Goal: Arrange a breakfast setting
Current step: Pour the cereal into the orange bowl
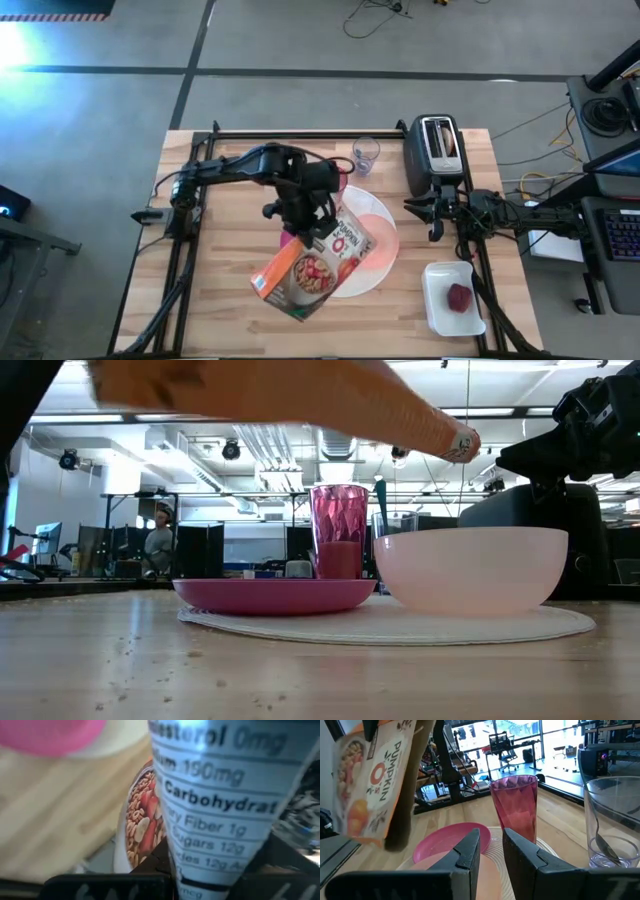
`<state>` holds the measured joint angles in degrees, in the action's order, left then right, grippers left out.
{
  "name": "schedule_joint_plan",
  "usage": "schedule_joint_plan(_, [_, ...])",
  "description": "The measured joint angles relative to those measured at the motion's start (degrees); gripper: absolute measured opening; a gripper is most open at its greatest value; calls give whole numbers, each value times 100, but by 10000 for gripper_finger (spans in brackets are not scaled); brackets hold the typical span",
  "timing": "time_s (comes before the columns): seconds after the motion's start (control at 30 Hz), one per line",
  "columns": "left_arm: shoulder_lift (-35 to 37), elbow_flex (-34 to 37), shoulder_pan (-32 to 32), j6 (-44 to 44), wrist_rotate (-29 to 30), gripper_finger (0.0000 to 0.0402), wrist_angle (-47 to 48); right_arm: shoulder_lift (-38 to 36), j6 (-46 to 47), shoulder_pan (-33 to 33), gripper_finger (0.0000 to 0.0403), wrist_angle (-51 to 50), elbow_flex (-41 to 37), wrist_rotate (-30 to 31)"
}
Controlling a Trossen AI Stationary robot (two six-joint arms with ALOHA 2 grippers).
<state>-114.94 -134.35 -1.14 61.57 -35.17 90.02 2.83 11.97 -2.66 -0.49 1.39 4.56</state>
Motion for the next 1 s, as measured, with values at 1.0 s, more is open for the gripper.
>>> schedule_joint_plan(1.0, [-472,3,786,2475,-1712,0,-898,0,0,0,73,0,0,0])
